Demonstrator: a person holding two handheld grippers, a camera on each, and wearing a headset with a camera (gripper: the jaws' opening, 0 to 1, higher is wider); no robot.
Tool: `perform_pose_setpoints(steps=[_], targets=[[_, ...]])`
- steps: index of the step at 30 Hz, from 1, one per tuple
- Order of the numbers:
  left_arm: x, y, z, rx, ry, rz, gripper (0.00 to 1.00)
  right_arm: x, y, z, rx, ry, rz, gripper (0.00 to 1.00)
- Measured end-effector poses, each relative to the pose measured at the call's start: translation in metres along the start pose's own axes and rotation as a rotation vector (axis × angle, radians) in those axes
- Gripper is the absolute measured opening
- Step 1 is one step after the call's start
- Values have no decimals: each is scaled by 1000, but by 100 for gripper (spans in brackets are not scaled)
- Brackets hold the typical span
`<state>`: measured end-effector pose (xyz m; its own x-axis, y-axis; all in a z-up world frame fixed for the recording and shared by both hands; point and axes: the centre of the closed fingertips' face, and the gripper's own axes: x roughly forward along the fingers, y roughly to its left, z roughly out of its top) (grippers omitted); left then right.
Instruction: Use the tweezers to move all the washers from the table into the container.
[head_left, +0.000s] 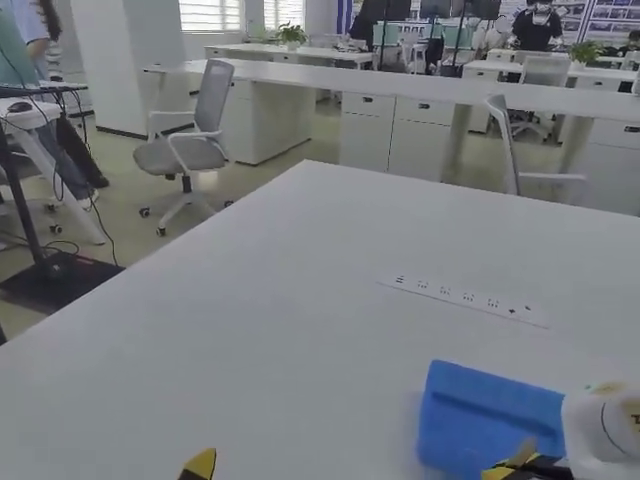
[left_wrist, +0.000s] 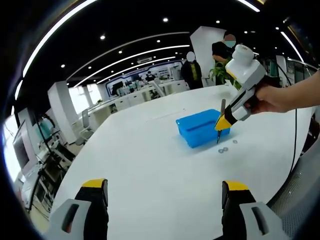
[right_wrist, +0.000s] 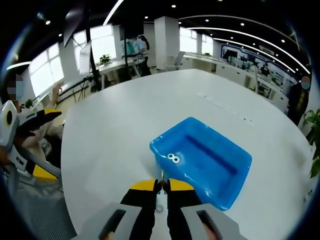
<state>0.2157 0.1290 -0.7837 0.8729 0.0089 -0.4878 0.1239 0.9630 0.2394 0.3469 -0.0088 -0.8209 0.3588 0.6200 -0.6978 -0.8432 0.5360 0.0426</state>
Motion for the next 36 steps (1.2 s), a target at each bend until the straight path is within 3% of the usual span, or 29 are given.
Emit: perform_pose_setpoints(steps=[9,36], targets=[[1,-1,-1,2,5,-2,97,0,-2,-8,2,16,-3,4],[1,-2,-3,10,21,-6,97,-2,-8,-10,34,6,-11,3]])
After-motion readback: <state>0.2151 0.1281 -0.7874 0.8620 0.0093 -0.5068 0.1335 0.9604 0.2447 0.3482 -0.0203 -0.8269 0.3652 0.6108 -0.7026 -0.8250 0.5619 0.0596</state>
